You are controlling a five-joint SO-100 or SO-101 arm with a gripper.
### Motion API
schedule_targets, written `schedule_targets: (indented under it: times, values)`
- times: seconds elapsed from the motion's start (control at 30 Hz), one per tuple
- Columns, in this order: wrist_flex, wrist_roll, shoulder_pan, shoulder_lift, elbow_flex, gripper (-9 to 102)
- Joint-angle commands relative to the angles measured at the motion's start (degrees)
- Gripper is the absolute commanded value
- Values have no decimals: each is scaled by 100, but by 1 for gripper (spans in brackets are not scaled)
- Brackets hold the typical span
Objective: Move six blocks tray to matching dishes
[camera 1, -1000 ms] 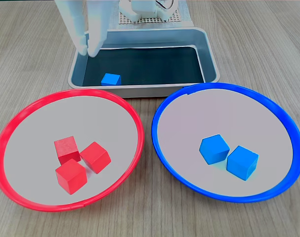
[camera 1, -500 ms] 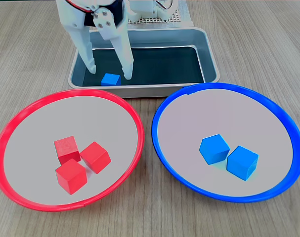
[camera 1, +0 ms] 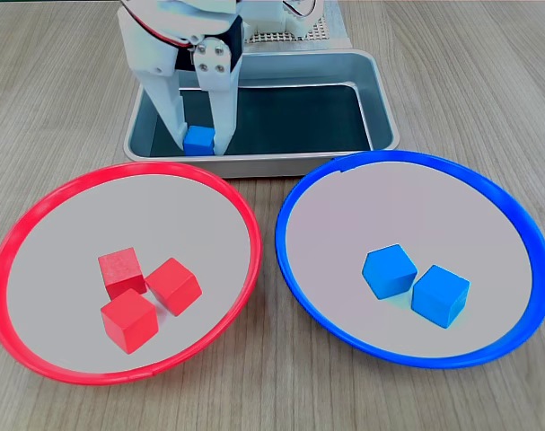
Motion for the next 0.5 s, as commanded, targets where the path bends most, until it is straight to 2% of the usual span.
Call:
schedule_targets:
  times: [0.0, 0.1, 0.17, 0.2, 0.3, 0.4, 0.47]
  values:
    - [1617, 97, -299, 536, -501, 1]
    - [2769, 1230, -958, 800, -905, 1]
    - [2883, 2575, -1556, 879, -1107, 1]
    - [2646, 3612, -1942, 888, -1230, 1]
    - [1397, 5801, -2426, 791, -1477, 1]
    - [264, 7304, -2558, 571, -1723, 1]
    - [-817, 8209, -2602, 334, -1644, 1]
